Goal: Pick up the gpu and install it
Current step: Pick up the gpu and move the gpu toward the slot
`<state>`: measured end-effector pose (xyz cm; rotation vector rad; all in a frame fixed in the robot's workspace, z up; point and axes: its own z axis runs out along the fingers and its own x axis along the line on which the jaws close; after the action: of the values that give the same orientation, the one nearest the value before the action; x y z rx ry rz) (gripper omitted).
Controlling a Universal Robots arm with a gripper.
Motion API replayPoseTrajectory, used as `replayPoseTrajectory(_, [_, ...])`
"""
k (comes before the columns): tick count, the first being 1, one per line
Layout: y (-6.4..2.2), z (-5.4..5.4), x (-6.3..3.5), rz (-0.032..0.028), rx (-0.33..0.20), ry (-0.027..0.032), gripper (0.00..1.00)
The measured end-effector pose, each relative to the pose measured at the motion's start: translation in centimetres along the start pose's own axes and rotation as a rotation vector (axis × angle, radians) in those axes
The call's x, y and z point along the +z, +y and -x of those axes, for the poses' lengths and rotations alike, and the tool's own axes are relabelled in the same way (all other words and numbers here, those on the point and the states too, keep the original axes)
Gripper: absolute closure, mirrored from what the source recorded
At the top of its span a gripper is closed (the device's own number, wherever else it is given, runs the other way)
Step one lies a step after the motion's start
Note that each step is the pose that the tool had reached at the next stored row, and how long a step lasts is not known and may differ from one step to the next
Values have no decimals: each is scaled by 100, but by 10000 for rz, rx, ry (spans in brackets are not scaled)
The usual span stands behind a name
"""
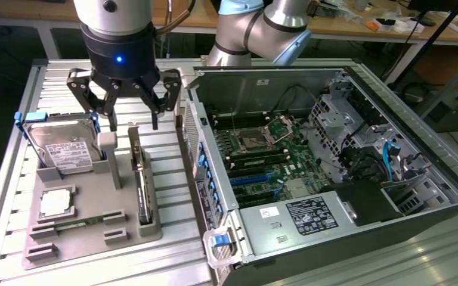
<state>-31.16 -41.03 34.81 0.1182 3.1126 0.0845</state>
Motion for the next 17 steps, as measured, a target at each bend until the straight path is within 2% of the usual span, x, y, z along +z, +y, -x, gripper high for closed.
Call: replayPoseTrajectory(17, [-3,-1,37,1,0,0,34])
